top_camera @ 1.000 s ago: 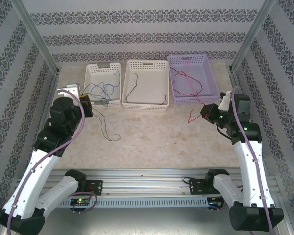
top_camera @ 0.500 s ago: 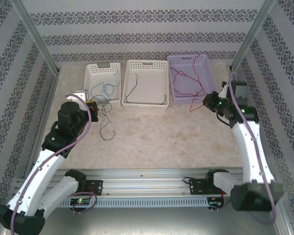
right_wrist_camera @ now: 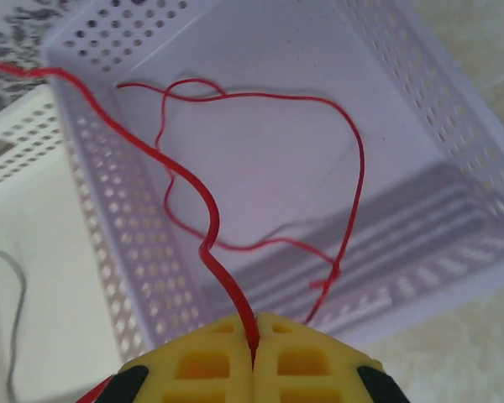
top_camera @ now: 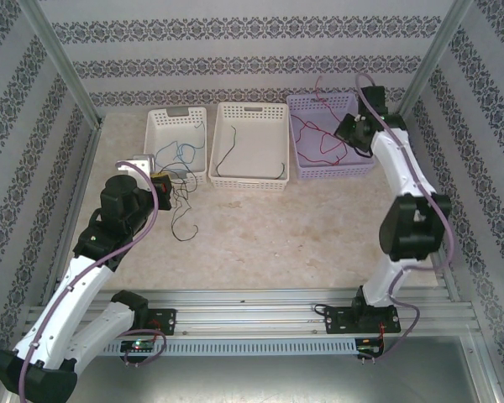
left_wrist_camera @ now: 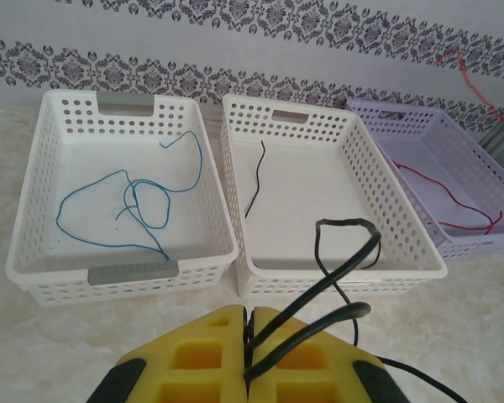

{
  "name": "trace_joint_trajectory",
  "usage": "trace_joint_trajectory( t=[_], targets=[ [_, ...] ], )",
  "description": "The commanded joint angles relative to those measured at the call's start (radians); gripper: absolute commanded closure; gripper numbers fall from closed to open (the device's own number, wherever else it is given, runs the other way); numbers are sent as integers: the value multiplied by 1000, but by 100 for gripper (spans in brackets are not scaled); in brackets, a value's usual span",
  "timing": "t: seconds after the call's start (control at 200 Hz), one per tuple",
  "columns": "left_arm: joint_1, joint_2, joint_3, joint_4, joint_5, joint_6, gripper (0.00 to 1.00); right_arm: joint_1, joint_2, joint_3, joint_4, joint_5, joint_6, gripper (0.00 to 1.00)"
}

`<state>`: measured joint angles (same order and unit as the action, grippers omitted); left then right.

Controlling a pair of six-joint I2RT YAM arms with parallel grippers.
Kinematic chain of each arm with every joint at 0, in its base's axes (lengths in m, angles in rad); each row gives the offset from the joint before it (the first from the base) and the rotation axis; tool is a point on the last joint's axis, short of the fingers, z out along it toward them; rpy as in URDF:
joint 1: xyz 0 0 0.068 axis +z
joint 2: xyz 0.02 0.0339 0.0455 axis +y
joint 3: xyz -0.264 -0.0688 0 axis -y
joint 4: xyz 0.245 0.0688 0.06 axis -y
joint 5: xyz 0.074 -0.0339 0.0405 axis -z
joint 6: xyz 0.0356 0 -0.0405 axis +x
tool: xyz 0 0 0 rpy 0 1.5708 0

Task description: Untangle the cables

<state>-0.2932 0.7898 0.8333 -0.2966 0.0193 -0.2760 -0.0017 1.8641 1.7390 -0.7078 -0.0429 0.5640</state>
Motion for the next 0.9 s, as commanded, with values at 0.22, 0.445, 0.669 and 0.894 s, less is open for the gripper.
trace_joint_trajectory(
  t=[0.22, 0.445, 0.669, 0.894],
  targets=[
    [-9, -15, -6, 44, 4, 30, 100, 14, 339, 362, -243, 145, -68, 100],
    [-10, -15, -2, 39, 5, 36, 100, 20, 457, 532, -344, 122, -89, 94],
    [-35, -15, -1, 30, 9, 41, 100, 34, 410, 572, -358, 135, -125, 68],
    [-51, 43, 12, 59, 144, -22, 100, 83, 152, 350, -189, 70, -126, 49]
  ],
)
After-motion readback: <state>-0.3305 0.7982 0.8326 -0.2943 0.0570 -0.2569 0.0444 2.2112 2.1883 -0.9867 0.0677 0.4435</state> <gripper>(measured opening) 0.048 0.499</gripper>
